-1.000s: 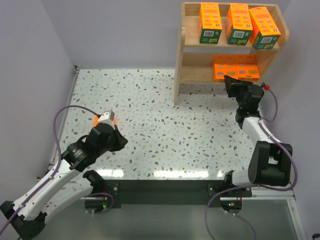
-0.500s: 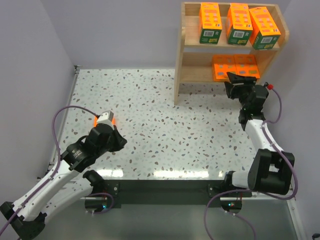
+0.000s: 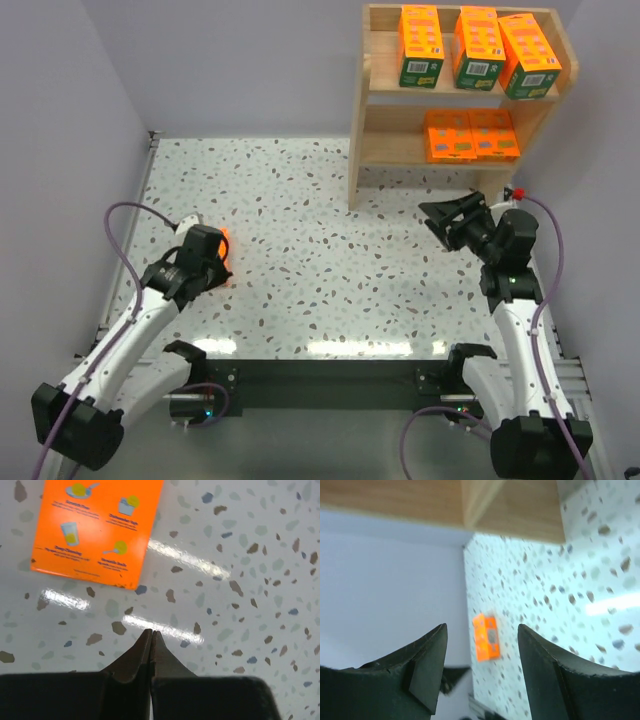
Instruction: Place and organize the cleaning sponges onto the shelf
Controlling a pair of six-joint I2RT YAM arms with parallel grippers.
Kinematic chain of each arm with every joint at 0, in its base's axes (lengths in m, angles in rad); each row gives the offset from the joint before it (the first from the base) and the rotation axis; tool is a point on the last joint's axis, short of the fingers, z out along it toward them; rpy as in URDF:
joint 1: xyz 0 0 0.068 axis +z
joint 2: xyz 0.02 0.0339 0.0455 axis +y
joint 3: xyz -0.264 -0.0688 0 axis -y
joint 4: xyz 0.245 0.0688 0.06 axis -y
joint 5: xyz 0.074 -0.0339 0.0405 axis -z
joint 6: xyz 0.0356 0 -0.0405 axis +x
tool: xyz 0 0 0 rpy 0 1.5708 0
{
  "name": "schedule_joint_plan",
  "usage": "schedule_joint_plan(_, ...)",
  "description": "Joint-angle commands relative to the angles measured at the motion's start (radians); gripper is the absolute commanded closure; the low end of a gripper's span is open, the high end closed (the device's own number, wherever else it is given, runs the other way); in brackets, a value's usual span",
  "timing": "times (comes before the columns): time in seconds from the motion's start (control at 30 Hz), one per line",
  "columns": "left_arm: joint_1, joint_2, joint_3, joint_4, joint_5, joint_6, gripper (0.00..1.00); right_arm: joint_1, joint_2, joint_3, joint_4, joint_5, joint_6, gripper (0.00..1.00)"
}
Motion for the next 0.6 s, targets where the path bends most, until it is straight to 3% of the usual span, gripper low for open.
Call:
schedule_joint_plan(0.0,0.235,0.091,0.07,0.112,0.021,0.114,1.0,0.042,-0.053,-0.062,-0.243,-0.134,-0.207,0.39)
schedule_joint_plan(0.13,0.476,0.214,0.139,0.171,0.026,0.205,1.0,0.094,-0.078,-0.058,-0.398,-0.158,-0.331,0.39)
schedule_joint_plan(0.3,0.737,0.312,0.132,0.247,0.047,0.194,1.0,0.105,-0.099,-0.049,-0.519,-0.174,-0.422,0.39)
schedule_joint_plan(0.37,0.771,0.352,0.124,0.263,0.037,0.162,1.0,0.105,-0.096,-0.052,-0.533,-0.177,-0.434,0.38)
schedule_joint_plan(0.43,0.833,0.409,0.101,0.315,0.099,0.146,1.0,0.128,-0.089,-0.05,-0.539,-0.175,-0.446,0.38)
schedule_joint_plan(0.57,0.842,0.499,0.077,0.41,0.227,0.162,1.0,0.131,-0.064,-0.039,-0.554,-0.175,-0.465,0.38)
